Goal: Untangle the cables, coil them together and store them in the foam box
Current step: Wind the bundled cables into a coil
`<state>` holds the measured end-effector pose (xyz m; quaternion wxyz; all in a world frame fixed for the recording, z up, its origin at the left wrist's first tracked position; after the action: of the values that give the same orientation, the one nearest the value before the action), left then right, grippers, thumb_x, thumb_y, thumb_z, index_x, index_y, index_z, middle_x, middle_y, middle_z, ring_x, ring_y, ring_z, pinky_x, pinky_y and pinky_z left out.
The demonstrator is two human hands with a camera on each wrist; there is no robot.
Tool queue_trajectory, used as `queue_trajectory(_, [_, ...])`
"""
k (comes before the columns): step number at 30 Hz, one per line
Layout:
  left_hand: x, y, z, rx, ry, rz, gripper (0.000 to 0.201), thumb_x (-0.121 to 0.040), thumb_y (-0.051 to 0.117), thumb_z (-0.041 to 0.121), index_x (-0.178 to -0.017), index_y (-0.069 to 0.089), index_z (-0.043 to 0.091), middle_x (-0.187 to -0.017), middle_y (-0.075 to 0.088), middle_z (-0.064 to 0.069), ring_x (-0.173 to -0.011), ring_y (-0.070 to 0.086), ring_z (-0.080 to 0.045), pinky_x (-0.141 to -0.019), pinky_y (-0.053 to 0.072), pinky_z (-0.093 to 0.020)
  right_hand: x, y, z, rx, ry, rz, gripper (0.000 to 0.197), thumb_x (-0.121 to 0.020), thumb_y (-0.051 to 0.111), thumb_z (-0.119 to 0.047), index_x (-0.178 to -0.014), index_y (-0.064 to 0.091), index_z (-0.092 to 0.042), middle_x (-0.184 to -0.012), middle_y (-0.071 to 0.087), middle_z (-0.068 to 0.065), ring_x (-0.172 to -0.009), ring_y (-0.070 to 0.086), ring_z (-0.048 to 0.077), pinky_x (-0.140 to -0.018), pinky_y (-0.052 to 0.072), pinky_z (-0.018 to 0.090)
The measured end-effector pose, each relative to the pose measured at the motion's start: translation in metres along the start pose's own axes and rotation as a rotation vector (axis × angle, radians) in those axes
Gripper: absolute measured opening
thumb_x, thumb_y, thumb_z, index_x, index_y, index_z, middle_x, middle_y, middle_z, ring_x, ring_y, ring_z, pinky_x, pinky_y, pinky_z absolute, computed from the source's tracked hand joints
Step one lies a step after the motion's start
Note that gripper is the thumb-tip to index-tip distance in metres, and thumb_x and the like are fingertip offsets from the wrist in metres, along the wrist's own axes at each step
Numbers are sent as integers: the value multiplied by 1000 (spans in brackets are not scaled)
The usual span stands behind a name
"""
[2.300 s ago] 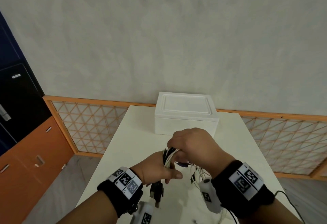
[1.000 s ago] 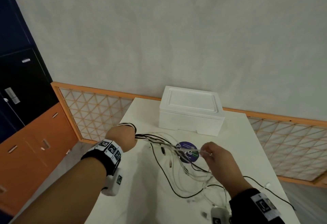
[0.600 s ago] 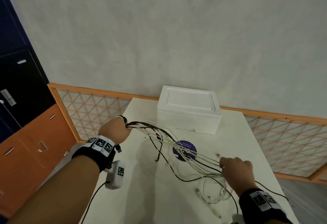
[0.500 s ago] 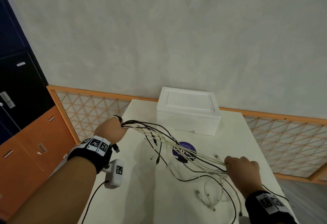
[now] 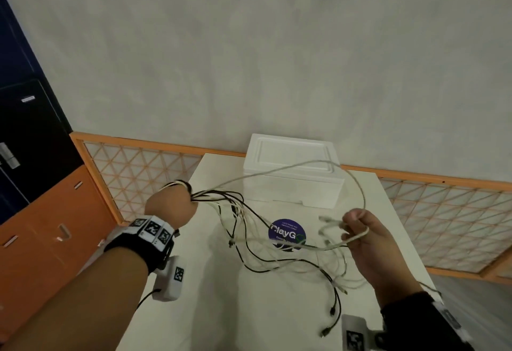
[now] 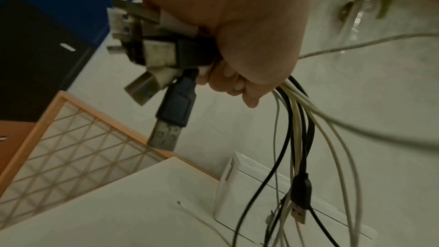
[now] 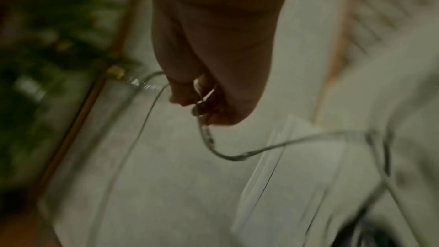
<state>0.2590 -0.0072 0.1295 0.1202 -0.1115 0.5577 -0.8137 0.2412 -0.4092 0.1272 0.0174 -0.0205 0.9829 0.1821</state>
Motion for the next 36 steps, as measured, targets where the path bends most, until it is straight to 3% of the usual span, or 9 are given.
queue_trajectory(5, [-1,4,-4,69,-22,-4,14,-86,43,29,-81,49,17,-74,63,-8,-53,66,-27,-52,52,-33,-25,-45,2,1158,-165,136,20,-85,66,-11,-69,54,-12,-70,62,1,-69,58,19,-62,42,29])
queue_trajectory(10, [-4,-14,-33,66,-90,38,17,-88,46,30,-83,51,15,-72,63,-8,-52,65,-27,-54,51,-31,-22,-109,48,1889,118,-5,11,-83,64,-27,-82,53,-30,-90,60,-4,-85,57,21,-74,50,34])
queue_trajectory(14, [4,-14,-7,-71,18,30,13,-86,44,21,-75,46,14,-69,57,-6,-52,60,-23,-49,42,-28,-18,-62,64,1581,294,-312,80,-74,71,-13,-143,32,-19,-143,39,3,-131,40,20,-105,32,22])
queue_trajectory(20, [52,12,108,-404,461,44,5,-84,50,22,-81,48,19,-80,51,0,-76,53,-23,-60,37,-29,-8,127,24,1113,-196,-428,117,-58,85,-42,-149,15,-27,-139,27,-17,-131,21,1,-113,13,25])
queue_trajectory(23, [80,10,143,-484,638,43,14,-65,66,19,-76,60,14,-68,58,-1,-63,57,-21,-49,35,-24,-8,151,55,1194,-208,-459,82,-68,78,-35,-139,37,-25,-121,56,-12,-114,52,6,-107,31,28])
queue_trajectory(26, [75,1,138,-548,655,94,12,-71,64,20,-78,56,15,-58,39,3,-60,45,-20,-46,23,-24,-12,123,74,1098,-44,-443,18,-79,69,-27,-94,62,-20,-79,63,-9,-70,60,7,-69,48,27])
queue_trajectory(30, [52,15,99,-432,536,67,4,-85,47,21,-85,43,20,-76,41,3,-76,47,-21,-58,37,-29,-2,106,74,1104,86,-546,17,-90,58,-38,-85,59,-22,-69,60,-7,-60,56,8,-59,44,22])
queue_trajectory(33, [46,40,79,-236,421,-114,18,-86,51,30,-75,38,23,-72,47,6,-68,52,-21,-62,42,-31,-7,116,49,1474,-145,-546,23,-93,50,-39,-101,55,-18,-91,64,2,-85,62,22,-73,48,32])
queue_trajectory(36, [60,70,83,156,382,-456,7,-84,60,37,-85,55,31,-79,71,7,-66,66,-14,-72,53,-33,-5,141,8,1707,-543,-576,15,-89,50,-22,-102,51,-14,-90,60,7,-80,60,31,-64,44,36])
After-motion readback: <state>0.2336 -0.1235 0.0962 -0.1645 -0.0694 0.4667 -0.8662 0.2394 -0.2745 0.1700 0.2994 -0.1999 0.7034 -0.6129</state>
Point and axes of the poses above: each hand's wrist, its own x-axis away from the middle knuckle, its own y-axis out of the palm, z = x × y, the point moved 8 cm from there along -x, towards the middle knuckle
